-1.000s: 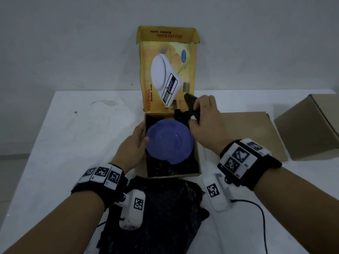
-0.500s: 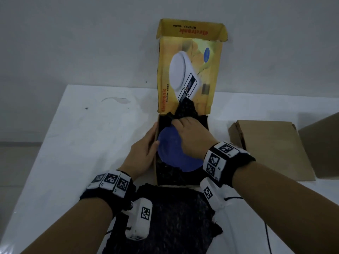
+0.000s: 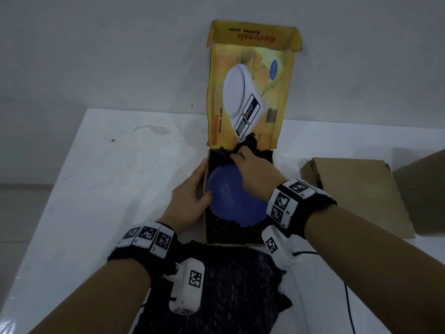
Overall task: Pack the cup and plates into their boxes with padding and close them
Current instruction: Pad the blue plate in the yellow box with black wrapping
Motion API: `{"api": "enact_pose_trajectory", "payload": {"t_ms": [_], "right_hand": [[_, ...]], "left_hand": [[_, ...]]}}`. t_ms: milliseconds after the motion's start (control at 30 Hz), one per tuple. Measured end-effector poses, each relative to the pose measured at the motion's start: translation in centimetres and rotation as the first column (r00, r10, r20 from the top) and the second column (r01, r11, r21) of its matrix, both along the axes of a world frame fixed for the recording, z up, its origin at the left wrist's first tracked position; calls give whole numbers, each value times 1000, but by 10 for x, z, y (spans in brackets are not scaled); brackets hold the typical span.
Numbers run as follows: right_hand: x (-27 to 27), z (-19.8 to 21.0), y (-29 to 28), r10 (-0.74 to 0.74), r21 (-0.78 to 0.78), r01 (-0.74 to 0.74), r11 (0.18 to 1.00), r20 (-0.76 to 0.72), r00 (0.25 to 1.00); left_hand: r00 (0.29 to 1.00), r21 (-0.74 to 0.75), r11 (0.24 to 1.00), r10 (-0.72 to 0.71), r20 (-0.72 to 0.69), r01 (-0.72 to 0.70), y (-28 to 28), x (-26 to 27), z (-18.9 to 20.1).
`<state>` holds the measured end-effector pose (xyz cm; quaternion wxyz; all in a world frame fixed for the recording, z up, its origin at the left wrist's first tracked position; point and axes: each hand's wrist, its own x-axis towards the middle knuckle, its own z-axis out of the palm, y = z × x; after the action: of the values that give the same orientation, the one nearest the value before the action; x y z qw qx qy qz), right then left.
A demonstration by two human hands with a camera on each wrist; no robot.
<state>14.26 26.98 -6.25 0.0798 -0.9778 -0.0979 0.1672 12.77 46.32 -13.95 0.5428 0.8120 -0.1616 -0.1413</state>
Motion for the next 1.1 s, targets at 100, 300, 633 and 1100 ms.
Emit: {"api": "enact_pose_trajectory", "payload": {"t_ms": [100, 300, 633, 1100], "right_hand": [[1, 0, 4, -14, -42, 13, 999, -25, 1000], [3, 5, 4, 31, -178, 4, 984, 192, 981], [-4, 1, 3, 6, -42, -3, 999, 64, 998], [-22, 13, -8, -61, 128, 38, 991, 182, 981]], "left_hand": [[1000, -9, 1000, -3, -30, 2, 0, 1, 1], [999, -12, 1000, -17, -30, 17, -3, 0, 6], [999, 14, 1000, -9, -38, 10, -3, 0, 7], [997, 1, 1000, -16, -80, 16, -5, -1, 9]]}}
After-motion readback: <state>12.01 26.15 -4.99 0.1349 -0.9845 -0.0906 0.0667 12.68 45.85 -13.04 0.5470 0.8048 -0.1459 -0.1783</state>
